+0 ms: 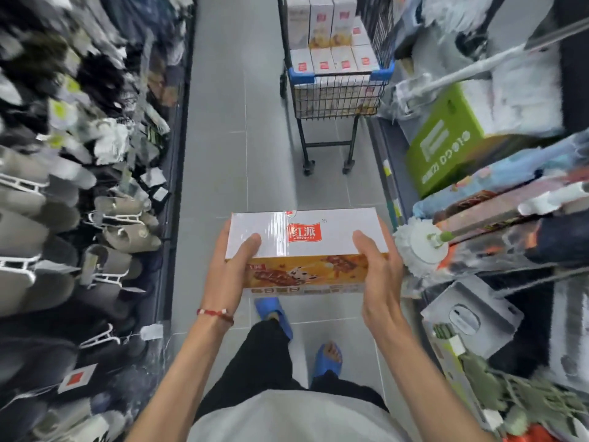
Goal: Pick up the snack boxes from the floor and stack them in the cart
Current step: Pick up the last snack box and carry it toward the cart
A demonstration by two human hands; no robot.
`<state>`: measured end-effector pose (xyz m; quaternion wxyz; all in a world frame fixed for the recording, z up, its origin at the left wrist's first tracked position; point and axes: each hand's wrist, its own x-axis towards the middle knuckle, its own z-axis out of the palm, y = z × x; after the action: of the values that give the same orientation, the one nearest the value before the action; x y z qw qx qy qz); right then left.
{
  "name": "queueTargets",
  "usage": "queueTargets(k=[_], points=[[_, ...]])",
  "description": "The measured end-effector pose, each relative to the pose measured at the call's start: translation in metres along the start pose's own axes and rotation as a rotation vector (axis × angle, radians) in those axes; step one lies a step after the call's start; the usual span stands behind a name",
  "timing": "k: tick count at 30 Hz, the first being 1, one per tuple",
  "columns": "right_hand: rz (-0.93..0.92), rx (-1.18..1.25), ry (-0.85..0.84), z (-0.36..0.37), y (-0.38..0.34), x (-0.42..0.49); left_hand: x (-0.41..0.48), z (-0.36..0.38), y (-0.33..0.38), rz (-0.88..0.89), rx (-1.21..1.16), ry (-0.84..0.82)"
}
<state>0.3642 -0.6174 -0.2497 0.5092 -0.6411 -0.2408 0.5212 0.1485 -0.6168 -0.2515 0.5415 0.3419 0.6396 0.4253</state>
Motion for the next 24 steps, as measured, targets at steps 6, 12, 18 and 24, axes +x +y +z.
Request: queueTargets(k=[6,12,18,24], points=[[-0.020,-0.023,0.008,0.104,-0.032,0.096,0.125,-0.027,0.039,0.021,-0.033,0.028],[-0.049,-0.049,0.034,0.212,-0.066,0.169,0.245,-0.066,0.107,0.056,-0.025,0.013],[-0.029,0.012,0.060,0.298,-0.098,0.244,0.361,-0.092,0.167,0.070,0.008,-0.016],[-0.022,0.041,0.085,0.367,-0.128,0.342,0.482,-0.089,0.213,0.051,0.051,-0.026]])
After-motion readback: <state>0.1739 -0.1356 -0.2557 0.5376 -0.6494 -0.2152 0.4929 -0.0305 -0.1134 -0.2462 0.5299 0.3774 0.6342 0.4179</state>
